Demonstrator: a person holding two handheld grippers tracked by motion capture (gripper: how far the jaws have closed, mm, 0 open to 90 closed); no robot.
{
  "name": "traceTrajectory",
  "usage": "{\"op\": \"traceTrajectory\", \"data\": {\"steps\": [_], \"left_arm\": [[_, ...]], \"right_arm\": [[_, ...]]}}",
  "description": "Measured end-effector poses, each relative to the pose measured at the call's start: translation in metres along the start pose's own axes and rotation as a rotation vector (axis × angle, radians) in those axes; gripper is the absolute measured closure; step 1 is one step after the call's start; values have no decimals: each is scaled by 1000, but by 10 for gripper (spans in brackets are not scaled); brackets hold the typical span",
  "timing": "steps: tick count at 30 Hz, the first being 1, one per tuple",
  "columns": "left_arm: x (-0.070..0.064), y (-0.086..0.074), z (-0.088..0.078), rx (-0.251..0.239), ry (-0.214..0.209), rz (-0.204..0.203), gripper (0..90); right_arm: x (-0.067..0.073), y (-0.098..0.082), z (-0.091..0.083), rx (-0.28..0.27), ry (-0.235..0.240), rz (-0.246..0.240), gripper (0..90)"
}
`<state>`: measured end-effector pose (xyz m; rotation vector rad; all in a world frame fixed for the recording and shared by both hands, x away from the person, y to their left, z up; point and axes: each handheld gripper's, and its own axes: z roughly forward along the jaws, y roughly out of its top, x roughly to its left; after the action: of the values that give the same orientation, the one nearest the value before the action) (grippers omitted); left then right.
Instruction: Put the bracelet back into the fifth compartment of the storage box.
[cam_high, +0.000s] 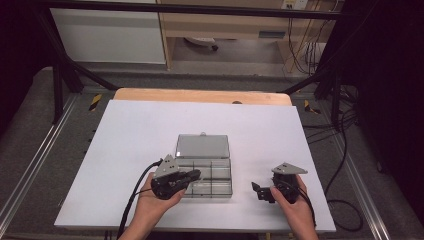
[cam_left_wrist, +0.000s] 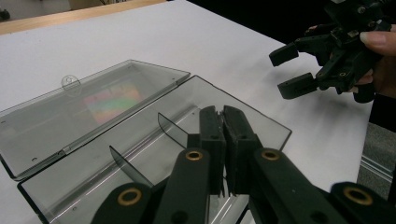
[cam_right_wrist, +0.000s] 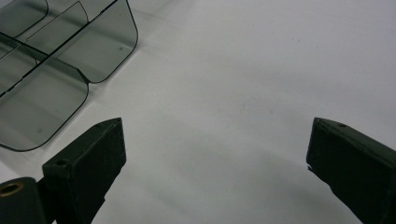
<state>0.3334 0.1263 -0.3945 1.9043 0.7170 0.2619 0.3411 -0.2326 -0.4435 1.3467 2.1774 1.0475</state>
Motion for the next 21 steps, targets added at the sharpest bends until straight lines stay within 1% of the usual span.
{"op": "traceTrajectory", "data": {"steps": [3,15,21], "left_arm": [[0,0,0,3,-2,3,876],[-1,-3,4,14,-14,1,875],[-5,-5,8,25,-22,7,875]], "right_arm": [[1,0,0,1,2,8,53],[0,0,0,5,1,1,52],[0,0,0,1,3,5,52]]}}
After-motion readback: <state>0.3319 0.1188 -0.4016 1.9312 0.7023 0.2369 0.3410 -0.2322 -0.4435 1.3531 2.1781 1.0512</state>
